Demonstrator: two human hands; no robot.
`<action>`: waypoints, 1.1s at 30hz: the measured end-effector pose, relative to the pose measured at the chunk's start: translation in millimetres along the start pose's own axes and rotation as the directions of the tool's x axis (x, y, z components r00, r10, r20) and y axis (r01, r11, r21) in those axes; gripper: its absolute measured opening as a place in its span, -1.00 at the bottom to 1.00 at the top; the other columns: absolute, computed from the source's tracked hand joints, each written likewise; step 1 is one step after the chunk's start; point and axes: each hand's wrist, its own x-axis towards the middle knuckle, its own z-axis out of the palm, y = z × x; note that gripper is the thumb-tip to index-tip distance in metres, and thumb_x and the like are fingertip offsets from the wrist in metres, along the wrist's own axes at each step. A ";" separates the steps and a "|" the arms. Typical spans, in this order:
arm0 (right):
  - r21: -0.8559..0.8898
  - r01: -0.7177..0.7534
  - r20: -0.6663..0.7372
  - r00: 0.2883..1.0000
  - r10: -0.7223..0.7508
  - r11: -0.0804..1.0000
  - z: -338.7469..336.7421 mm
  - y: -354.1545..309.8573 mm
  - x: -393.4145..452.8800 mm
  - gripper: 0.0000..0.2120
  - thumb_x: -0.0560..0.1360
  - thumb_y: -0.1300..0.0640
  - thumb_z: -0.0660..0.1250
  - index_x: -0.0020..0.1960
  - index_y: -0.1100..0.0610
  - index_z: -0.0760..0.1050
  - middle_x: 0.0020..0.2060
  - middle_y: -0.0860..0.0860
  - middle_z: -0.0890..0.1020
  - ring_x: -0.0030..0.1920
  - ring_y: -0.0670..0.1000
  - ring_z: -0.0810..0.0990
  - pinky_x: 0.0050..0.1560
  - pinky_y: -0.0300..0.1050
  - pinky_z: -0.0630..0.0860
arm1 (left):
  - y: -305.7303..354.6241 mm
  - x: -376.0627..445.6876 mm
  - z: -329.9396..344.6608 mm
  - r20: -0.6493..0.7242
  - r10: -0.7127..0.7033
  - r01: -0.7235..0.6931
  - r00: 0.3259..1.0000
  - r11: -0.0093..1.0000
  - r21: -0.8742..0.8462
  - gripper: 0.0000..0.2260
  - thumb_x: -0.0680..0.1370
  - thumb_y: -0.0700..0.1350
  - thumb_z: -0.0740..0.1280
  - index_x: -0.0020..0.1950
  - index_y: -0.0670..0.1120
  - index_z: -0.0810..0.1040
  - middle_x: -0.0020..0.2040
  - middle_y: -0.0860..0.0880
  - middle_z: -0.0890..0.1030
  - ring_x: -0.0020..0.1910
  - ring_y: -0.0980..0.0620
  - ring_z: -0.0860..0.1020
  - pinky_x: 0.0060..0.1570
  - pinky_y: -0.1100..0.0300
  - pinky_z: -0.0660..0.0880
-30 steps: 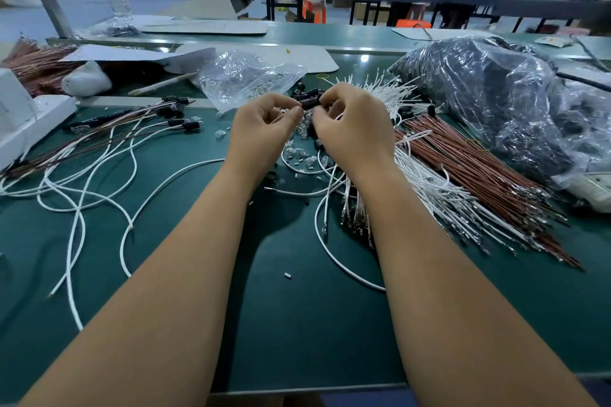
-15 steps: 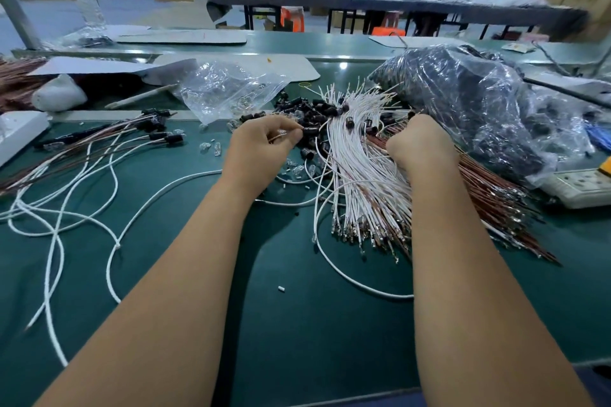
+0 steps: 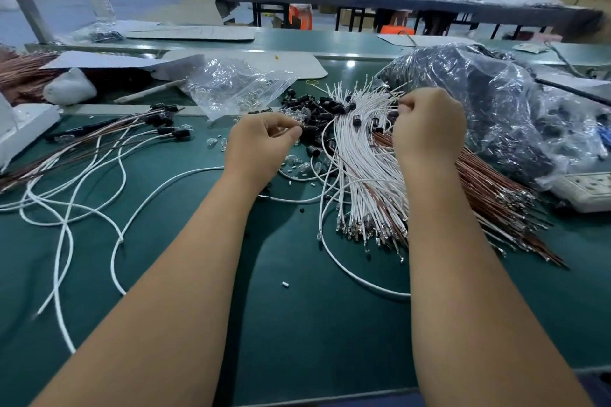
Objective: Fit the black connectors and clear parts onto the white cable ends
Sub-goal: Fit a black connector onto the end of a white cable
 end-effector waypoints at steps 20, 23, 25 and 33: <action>0.094 0.378 0.066 0.921 -0.385 0.921 41.1 -42.7 -30.3 -0.75 0.49 0.26 0.24 0.00 0.05 0.65 -0.18 -0.04 0.44 -0.05 0.01 0.34 0.07 -0.07 0.21 | -0.9 6.3 -15.9 -0.057 -0.197 0.196 0.979 0.980 -0.025 -0.88 0.48 0.02 0.44 -0.25 0.10 0.59 -0.04 0.00 0.55 0.07 -0.05 0.55 0.28 -0.07 0.39; 0.138 0.341 0.064 0.934 -0.352 0.930 40.2 -39.5 -29.5 -0.75 0.50 0.24 0.25 -0.02 -0.01 0.66 -0.19 -0.05 0.43 -0.05 0.00 0.32 0.03 -0.10 0.20 | -3.2 5.6 -17.0 -0.031 -0.182 0.178 0.983 0.978 -0.106 -0.88 0.49 -0.04 0.44 -0.24 0.02 0.61 -0.25 0.05 0.56 -0.25 0.20 0.52 -0.09 0.35 0.48; 0.169 0.320 0.056 0.941 -0.334 0.932 39.5 -39.3 -28.8 -0.76 0.51 0.23 0.27 -0.02 -0.04 0.66 -0.19 -0.05 0.44 -0.05 0.01 0.34 0.02 -0.11 0.20 | -4.1 5.1 -17.8 -0.020 -0.167 0.163 0.986 0.979 -0.123 -0.89 0.50 -0.07 0.44 -0.23 0.00 0.62 -0.31 0.07 0.55 -0.41 0.33 0.47 -0.33 0.53 0.41; 0.217 0.335 0.101 0.927 -0.362 0.917 40.1 -36.3 -25.9 -0.77 0.55 0.21 0.27 -0.01 -0.05 0.65 -0.19 -0.05 0.44 -0.04 0.00 0.36 0.04 -0.13 0.21 | -5.4 6.6 -14.6 0.024 -0.151 0.153 0.988 0.983 -0.100 -0.84 0.50 -0.02 0.44 -0.12 -0.10 0.66 -0.12 -0.03 0.60 -0.18 0.14 0.54 -0.20 0.45 0.42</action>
